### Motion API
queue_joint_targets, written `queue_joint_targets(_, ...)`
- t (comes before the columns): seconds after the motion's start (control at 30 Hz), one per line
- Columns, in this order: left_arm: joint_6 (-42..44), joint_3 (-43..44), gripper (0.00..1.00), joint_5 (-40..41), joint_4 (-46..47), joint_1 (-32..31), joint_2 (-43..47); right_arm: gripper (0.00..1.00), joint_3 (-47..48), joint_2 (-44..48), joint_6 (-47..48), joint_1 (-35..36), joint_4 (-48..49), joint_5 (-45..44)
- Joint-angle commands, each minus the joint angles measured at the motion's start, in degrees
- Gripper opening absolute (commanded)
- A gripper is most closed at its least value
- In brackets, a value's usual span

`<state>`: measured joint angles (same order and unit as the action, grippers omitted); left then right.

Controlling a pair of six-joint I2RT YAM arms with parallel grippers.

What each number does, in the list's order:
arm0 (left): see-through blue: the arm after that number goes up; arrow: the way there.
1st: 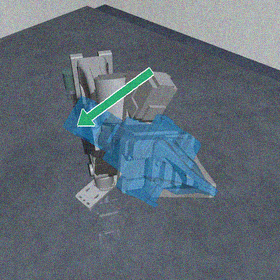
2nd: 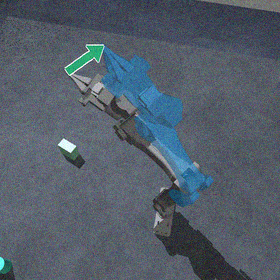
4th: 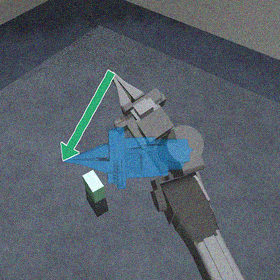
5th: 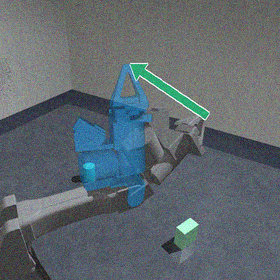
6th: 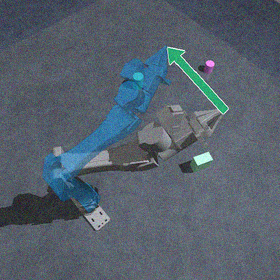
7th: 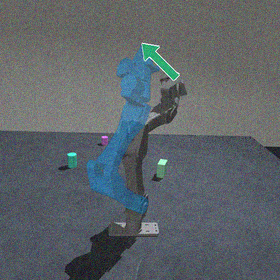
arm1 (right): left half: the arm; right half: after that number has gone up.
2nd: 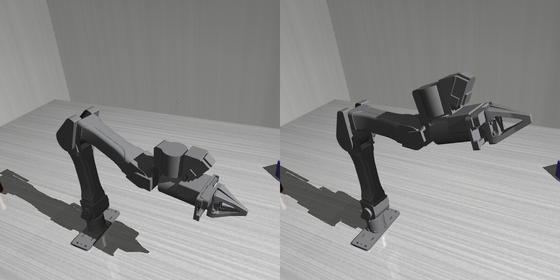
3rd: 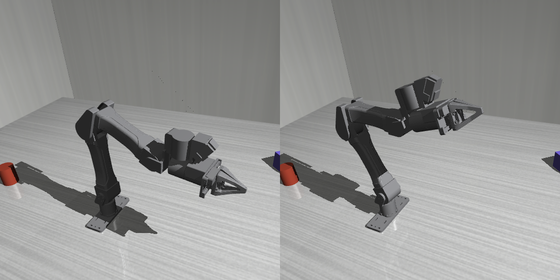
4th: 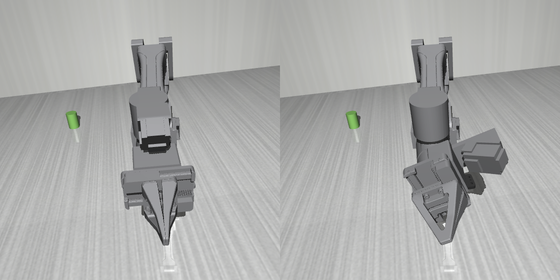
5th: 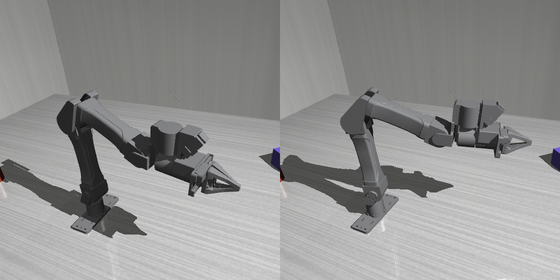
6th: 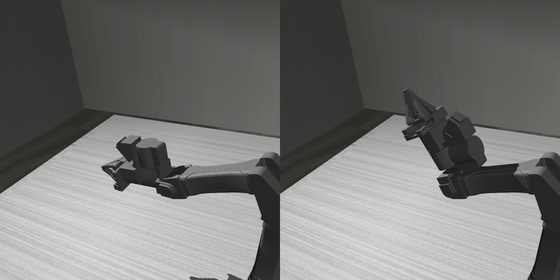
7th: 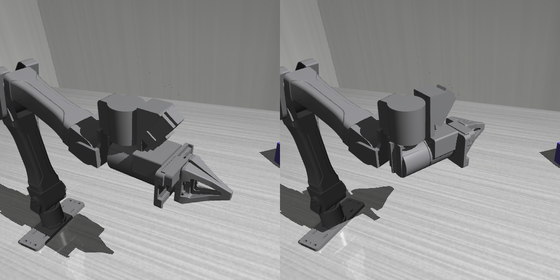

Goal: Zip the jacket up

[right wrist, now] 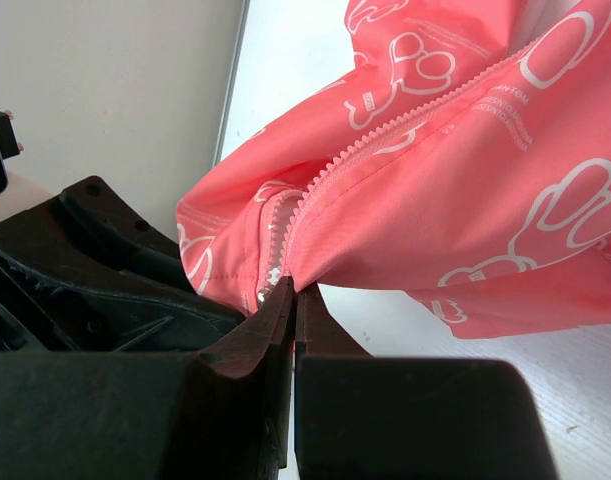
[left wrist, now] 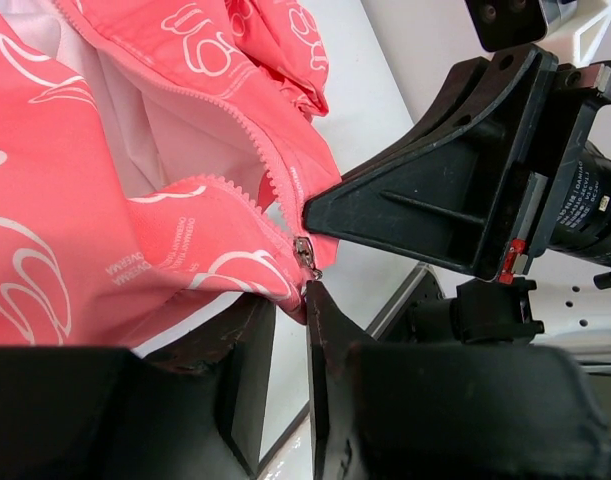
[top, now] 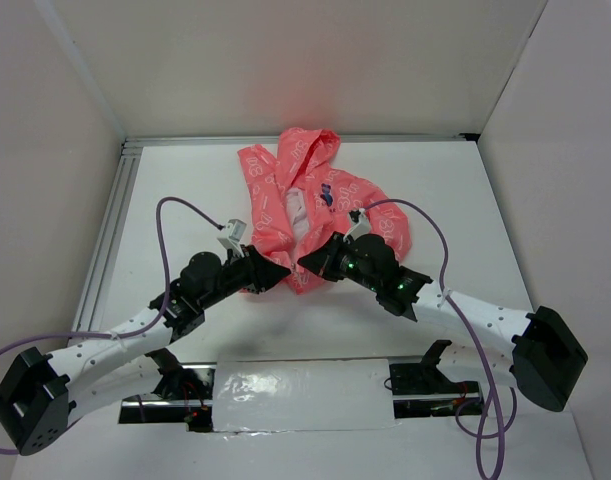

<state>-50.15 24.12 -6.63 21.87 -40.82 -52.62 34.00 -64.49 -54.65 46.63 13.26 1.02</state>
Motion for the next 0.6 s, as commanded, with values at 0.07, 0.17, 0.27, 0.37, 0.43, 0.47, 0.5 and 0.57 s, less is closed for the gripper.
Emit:
queue_joint_targets(0.07, -1.4, 0.8, 0.32, 1.7, 2.2, -0.3, 0.0, 0.0, 0.5, 1.0, -0.1, 0.1, 3.2, -0.1)
queue_joint_targets(0.17, -1.4, 1.4, 0.32, 1.7, 1.7, -0.3, 0.0, 0.0, 0.5, 1.0, -0.1, 0.1, 3.2, -0.1)
queue_joint_targets(0.27, -1.4, 1.9, 0.39, 2.2, 1.7, -0.3, 0.0, 0.0, 0.5, 1.0, -0.1, 0.1, 3.2, -0.1)
queue_joint_targets(0.37, -1.4, 1.9, 0.56, 2.2, 1.7, -0.3, -0.6, 0.0, -0.1, 1.0, -0.1, 0.1, 3.2, -0.1)
queue_joint_targets(0.43, -1.4, 1.9, 0.58, 2.2, 1.1, -0.3, -0.6, 0.0, -0.1, 1.0, -0.1, 0.1, 3.2, -0.1)
queue_joint_targets(0.47, -1.4, 1.9, 0.57, 2.2, 1.1, -0.3, -0.6, 0.0, -0.1, 1.0, -0.1, 0.1, 3.2, -0.1)
queue_joint_targets(0.5, -1.4, 1.9, 0.52, 2.8, 1.1, -0.3, -0.6, 0.0, -0.1, 1.0, -0.1, 0.1, 3.2, -0.1)
queue_joint_targets(0.57, -1.9, 1.9, 0.39, 2.9, 1.1, -0.3, -0.6, 0.0, -0.1, 1.0, -0.1, 0.1, 3.2, -0.1)
